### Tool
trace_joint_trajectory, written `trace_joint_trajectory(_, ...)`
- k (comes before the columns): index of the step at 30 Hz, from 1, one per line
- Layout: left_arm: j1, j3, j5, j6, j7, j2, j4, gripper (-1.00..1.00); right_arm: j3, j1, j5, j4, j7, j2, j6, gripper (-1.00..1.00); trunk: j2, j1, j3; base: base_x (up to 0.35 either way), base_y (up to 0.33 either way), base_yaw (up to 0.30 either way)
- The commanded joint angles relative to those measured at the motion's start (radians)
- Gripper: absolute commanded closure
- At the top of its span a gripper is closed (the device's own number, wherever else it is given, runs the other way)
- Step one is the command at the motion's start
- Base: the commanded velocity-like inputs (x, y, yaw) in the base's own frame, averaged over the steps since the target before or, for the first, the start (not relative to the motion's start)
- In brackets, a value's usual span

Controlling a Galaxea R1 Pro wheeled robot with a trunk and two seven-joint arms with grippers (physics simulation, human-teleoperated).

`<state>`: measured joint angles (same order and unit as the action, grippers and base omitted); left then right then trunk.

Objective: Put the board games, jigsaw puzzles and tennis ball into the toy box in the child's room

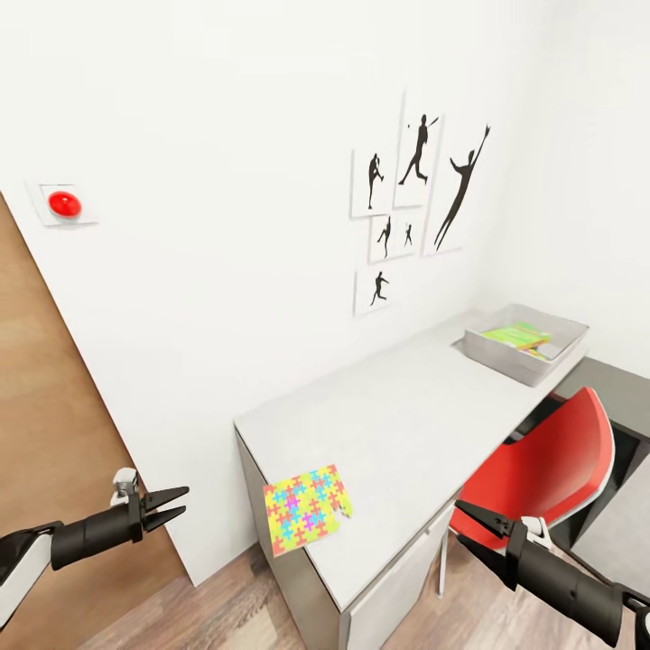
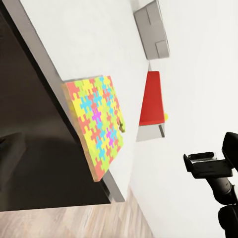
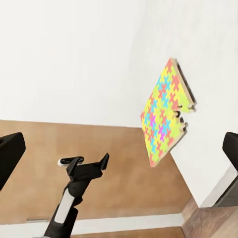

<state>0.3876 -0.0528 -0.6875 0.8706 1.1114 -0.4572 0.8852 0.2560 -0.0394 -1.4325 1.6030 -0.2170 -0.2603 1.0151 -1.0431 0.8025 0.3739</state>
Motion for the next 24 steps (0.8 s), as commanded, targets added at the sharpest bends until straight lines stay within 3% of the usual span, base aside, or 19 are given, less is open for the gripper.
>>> trace_joint_trajectory(1, 0.001, 0.000, -0.004, 0.006, 0.001, 0.000, 0.000, -1.00, 0.005, 0.000, 0.010, 0.001, -0.018, -0.001, 0.005, -1.00, -0.008, 0.004, 0.004, 0.000, 0.000, 0.000)
trace_joint_trajectory(7, 0.001, 0.000, -0.004, 0.005, -0.014, 0.005, -0.013, -1.00, 0.085, 0.000, 0.007, 0.003, -0.194, 0.001, 0.032, -1.00, -0.050, 0.027, 0.023, 0.000, 0.000, 0.000)
trace_joint_trajectory(11, 0.007, 0.000, -0.004, 0.002, -0.056, 0.026, -0.032, -1.00, 0.101, 0.001, 0.007, 0.004, -0.281, 0.003, 0.032, -1.00, -0.078, 0.042, 0.035, 0.000, 0.000, 0.000)
trace_joint_trajectory(17, 0.013, -0.001, -0.004, -0.002, -0.133, 0.059, -0.039, -1.00, 0.120, 0.006, 0.000, 0.004, -0.353, 0.000, 0.032, -1.00, -0.120, 0.065, 0.054, 0.000, 0.000, 0.000)
trace_joint_trajectory(24, 0.016, -0.003, -0.004, -0.006, -0.195, 0.073, -0.041, -1.00, 0.139, 0.009, -0.003, 0.005, -0.471, 0.010, 0.032, -1.00, -0.169, 0.092, 0.076, 0.000, 0.000, 0.000)
